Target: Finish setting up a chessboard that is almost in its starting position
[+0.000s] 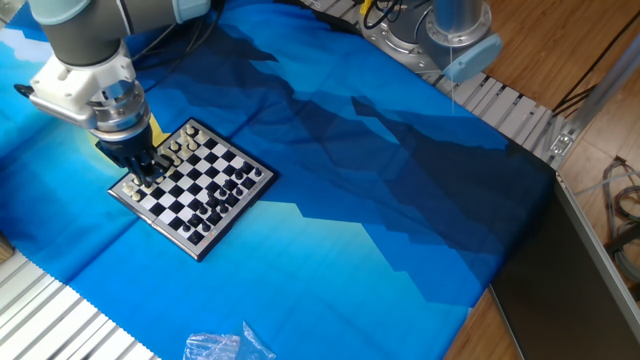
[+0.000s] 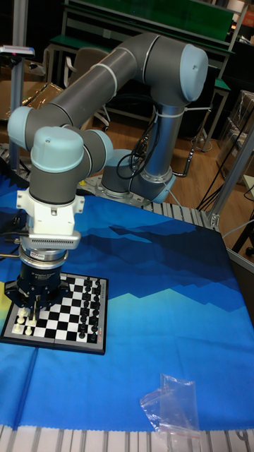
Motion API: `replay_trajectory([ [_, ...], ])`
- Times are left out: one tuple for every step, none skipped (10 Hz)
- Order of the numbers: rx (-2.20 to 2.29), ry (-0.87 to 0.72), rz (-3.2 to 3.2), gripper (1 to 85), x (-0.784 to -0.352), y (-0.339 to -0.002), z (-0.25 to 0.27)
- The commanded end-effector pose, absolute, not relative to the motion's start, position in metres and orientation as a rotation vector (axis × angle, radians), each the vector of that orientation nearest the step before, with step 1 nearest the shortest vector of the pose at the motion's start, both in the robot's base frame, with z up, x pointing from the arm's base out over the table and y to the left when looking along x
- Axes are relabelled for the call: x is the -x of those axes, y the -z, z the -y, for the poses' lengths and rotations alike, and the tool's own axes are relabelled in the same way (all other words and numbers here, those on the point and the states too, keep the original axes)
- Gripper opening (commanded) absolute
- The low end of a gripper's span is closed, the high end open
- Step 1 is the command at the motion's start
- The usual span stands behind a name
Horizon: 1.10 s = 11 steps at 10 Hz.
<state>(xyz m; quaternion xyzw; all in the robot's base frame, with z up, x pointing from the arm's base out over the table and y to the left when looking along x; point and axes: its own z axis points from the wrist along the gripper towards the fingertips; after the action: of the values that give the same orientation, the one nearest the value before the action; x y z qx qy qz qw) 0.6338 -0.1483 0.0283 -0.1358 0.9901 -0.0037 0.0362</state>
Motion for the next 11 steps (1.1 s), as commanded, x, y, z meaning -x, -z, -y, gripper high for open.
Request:
replay_trajectory([
  [0.423, -0.036, -3.042, 11.7, -0.6324, -0.0307, 0.1457],
  [0.448, -0.042, -3.047, 14.7, -0.6306, -0.0321, 0.1482],
  [0.450, -0.039, -3.047, 14.7, -0.6311, -0.0318, 0.1491],
  [0.450, -0.036, -3.044, 14.7, -0.6322, -0.0306, 0.1484],
  [0.449, -0.029, -3.042, 14.7, -0.6331, -0.0294, 0.1480],
  [0.451, -0.025, -3.039, 14.7, -0.6343, -0.0290, 0.1482],
  [0.454, -0.023, -3.037, 14.7, -0.6347, -0.0292, 0.1483],
  [0.456, -0.018, -3.036, 14.7, -0.6347, -0.0296, 0.1489],
  [0.458, -0.012, -3.033, 14.7, -0.6353, -0.0300, 0.1495],
  [0.460, -0.007, -3.030, 14.7, -0.6360, -0.0303, 0.1503],
  [0.462, -0.004, -3.028, 14.7, -0.6363, -0.0304, 0.1506],
])
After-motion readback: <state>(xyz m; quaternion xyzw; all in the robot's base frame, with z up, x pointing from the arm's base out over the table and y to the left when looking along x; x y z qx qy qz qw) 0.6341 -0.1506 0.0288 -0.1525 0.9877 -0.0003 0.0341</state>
